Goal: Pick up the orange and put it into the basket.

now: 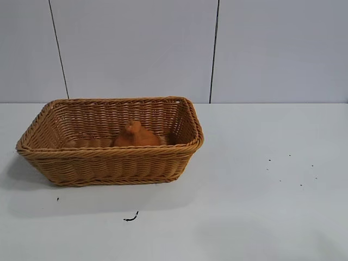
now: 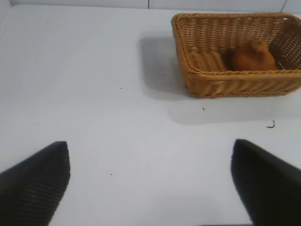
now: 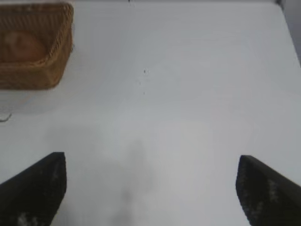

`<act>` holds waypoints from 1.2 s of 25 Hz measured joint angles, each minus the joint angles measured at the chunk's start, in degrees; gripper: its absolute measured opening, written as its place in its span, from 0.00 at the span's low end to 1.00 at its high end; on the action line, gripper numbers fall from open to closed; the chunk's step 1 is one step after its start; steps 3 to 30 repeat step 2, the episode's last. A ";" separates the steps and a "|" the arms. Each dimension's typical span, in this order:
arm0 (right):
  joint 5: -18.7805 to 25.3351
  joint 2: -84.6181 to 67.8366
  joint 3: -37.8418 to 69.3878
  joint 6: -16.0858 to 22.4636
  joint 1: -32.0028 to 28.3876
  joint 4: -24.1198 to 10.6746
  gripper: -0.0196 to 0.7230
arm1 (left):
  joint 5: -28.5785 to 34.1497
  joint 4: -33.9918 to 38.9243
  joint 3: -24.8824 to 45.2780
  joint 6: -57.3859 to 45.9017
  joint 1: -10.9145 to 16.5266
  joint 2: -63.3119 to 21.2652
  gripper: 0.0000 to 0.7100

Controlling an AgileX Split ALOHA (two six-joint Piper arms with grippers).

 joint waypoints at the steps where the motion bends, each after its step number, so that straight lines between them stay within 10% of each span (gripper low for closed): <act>1: 0.00 0.00 0.00 0.00 0.00 0.00 0.93 | 0.00 0.00 0.00 0.00 0.00 0.00 0.94; 30: 0.00 0.00 0.06 0.00 0.00 0.00 0.93 | 0.00 0.00 0.00 0.00 0.00 0.00 0.94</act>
